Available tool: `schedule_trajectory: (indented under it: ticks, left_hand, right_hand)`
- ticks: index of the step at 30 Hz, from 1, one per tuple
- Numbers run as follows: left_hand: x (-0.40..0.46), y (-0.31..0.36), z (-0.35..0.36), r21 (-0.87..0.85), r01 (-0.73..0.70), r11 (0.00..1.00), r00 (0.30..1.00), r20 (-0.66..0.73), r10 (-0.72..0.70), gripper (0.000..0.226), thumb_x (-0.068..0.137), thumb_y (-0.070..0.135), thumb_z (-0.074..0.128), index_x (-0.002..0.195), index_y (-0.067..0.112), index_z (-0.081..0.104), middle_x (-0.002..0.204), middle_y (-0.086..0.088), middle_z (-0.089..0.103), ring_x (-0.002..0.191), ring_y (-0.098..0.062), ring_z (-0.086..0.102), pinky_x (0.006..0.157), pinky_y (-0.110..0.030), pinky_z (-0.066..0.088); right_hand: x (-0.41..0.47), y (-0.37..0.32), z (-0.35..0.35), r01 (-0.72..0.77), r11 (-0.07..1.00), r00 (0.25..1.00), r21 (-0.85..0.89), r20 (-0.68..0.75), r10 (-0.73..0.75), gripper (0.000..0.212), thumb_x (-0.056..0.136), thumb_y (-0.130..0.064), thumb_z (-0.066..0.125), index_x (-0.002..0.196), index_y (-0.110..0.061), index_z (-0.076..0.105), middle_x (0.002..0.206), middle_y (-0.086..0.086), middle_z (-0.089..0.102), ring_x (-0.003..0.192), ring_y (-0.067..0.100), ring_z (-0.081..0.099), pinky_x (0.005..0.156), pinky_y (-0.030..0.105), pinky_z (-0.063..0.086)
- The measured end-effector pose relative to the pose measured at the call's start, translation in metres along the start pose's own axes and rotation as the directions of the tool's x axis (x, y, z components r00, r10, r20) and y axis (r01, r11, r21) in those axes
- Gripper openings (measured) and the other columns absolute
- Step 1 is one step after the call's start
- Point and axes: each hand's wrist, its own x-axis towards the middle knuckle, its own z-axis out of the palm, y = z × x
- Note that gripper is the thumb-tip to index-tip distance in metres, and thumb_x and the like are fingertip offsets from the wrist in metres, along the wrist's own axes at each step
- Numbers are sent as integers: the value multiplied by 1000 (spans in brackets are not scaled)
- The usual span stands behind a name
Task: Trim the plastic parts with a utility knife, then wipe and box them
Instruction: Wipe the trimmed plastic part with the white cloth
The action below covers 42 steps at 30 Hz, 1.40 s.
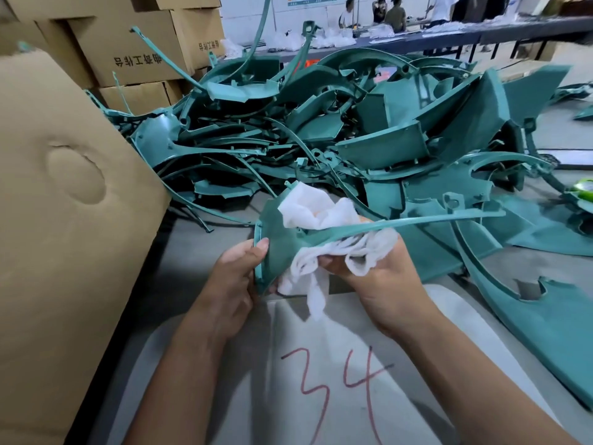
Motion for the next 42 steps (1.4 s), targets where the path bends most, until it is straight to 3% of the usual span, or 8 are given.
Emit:
schedule_trajectory:
  ticks: [6,10,16,19,24,28,39,42]
  left_hand:
    - [2,1,5,-111,32,993,994,-96,-43,39,103,11,45,74,12,71,59,-3,49,40,-6,37,31,-13,24]
    - [6,5,-3,-282,-11,959,976,-210,-50,25,105,7,40,85,6,57,60,-5,42,35,-5,30,28,-13,21]
    - [8,8,-9,-394,-8,919,962,-255,-101,30,107,7,33,81,8,47,48,-1,47,33,-5,29,26,-13,18]
    - [8,8,-9,-488,58,871,963,-202,-177,27,107,9,33,82,11,46,55,0,42,34,-4,28,25,-13,18]
    - [5,10,-8,-526,98,845,963,-162,-213,24,106,9,34,86,10,48,61,0,37,35,-4,27,25,-13,18]
    - [2,14,-15,-521,108,847,960,-165,-224,23,106,9,34,88,10,49,62,1,34,36,-4,27,25,-14,19]
    - [1,15,-8,-426,71,902,950,-246,-190,29,107,11,34,81,13,47,51,2,38,30,-4,27,23,-14,15]
    - [1,15,-11,-490,78,868,953,-219,-209,23,104,12,37,85,14,50,52,3,38,30,-4,28,25,-14,14]
  right_hand:
    - [4,-4,6,206,958,978,-202,62,-197,36,85,22,65,85,-14,70,86,-7,74,71,15,69,69,26,56]
    - [3,-2,-2,188,967,979,-174,-45,-198,24,82,26,67,97,8,72,96,23,73,86,32,70,74,41,58]
    - [7,-7,-17,-98,985,984,140,-137,118,38,63,-30,99,92,-15,80,91,7,78,87,26,75,82,44,59]
    - [10,-13,-24,-64,987,997,146,-41,70,7,87,-5,68,90,-1,73,86,16,73,81,34,68,81,51,54]
    - [5,-26,-37,-165,969,986,184,8,167,27,98,-9,64,87,-23,84,87,1,79,80,20,76,76,41,60]
    - [6,-30,-43,-151,970,986,191,104,133,36,53,-42,103,76,-22,83,83,6,77,72,20,75,62,29,61]
    - [9,-28,-51,-89,961,996,264,10,89,46,36,-31,103,71,-15,77,86,12,69,74,28,64,65,30,53]
    - [9,-16,-33,-4,919,980,394,-180,82,12,62,-4,69,68,-13,75,76,19,64,69,33,61,72,40,54]
